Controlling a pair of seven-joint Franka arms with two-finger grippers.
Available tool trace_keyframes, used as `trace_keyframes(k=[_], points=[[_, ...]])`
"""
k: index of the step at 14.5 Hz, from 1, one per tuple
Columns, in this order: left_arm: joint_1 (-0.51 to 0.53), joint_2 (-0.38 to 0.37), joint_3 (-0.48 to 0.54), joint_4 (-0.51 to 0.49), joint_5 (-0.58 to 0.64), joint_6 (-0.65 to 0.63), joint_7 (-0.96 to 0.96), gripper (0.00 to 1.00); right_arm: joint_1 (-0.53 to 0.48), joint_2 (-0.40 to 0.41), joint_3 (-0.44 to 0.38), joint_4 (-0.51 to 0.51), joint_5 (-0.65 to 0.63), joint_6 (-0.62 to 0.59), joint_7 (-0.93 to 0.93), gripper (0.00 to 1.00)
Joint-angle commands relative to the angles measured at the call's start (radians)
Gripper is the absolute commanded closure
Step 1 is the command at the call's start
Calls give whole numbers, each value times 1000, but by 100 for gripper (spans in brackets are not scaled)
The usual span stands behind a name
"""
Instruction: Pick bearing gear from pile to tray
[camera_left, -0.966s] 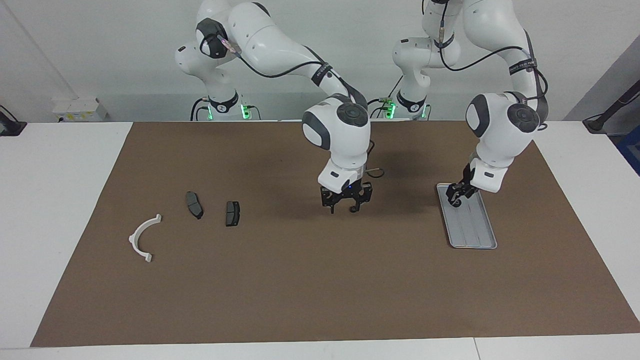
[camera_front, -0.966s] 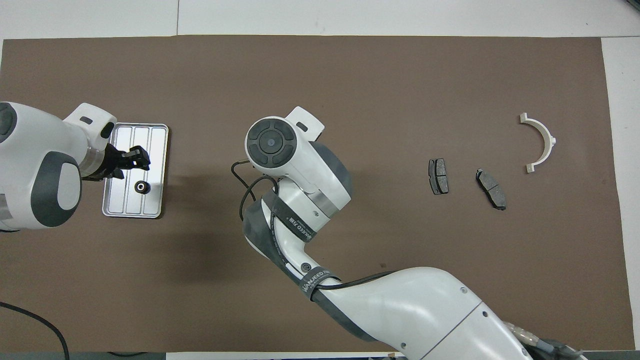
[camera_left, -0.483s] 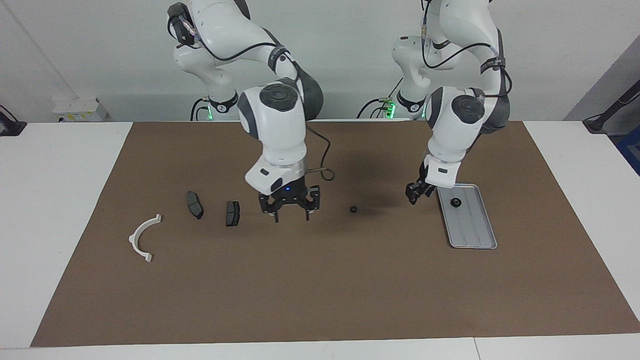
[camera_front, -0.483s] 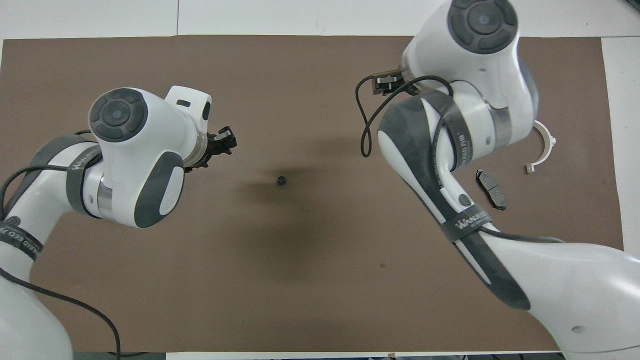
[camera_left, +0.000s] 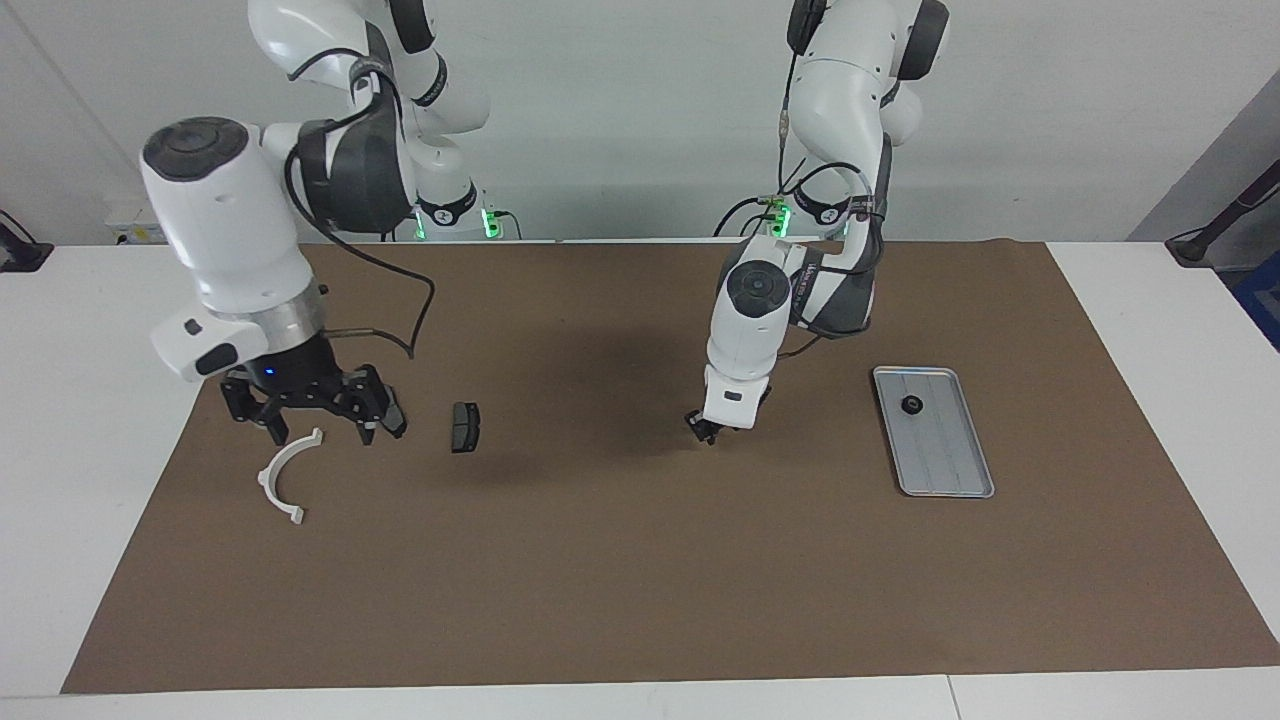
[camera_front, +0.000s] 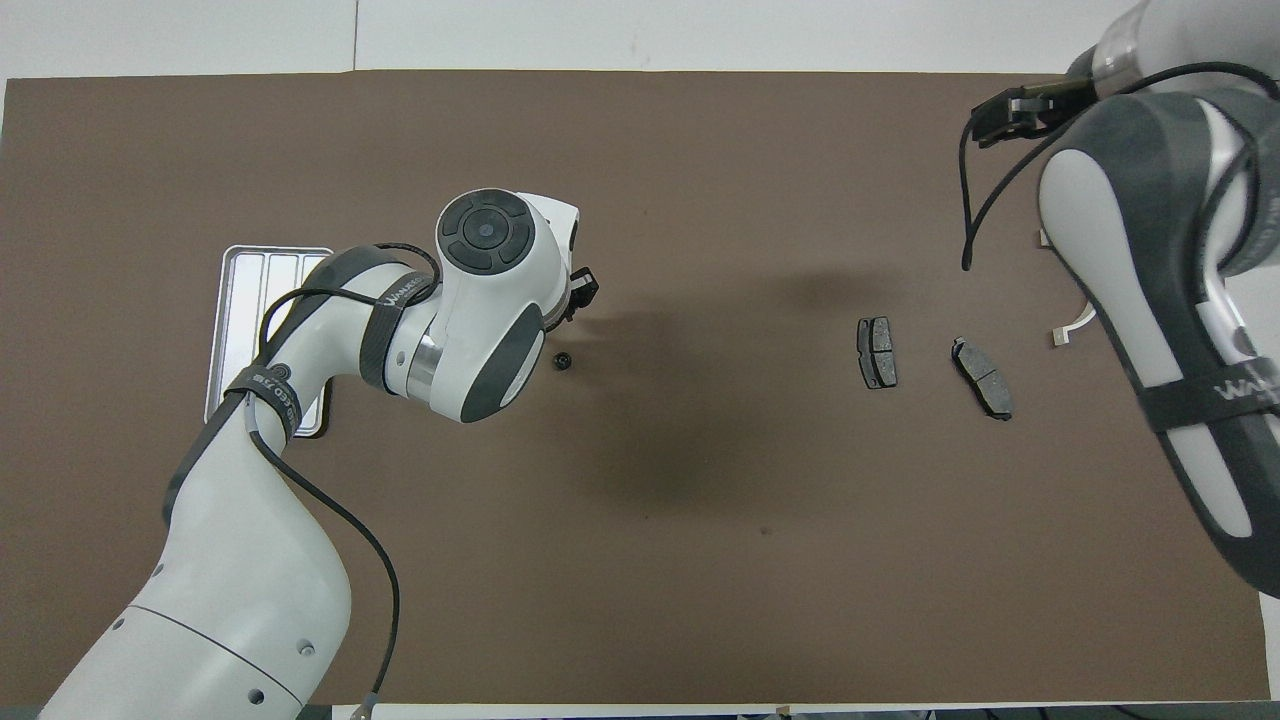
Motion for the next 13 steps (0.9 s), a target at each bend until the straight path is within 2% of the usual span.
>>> trace_keyframes(k=[1, 2, 5, 8, 13], points=[[-5, -16, 5, -34, 20, 16, -2, 50, -17, -113, 16, -42, 12, -55, -7, 0], [-16, -17, 5, -39, 18, 16, -4, 45, -17, -144, 15, -42, 12, -104, -13, 0], [-37, -33, 5, -95, 18, 40, -7, 45, -14, -210, 16, -63, 20, -208, -10, 0], [-43, -40, 5, -111, 18, 50, -8, 45, 10, -343, 22, -183, 20, -238, 4, 0], [-54, -43, 3, -114, 18, 51, -30, 45, -38, -354, 25, -208, 26, -184, -29, 0]])
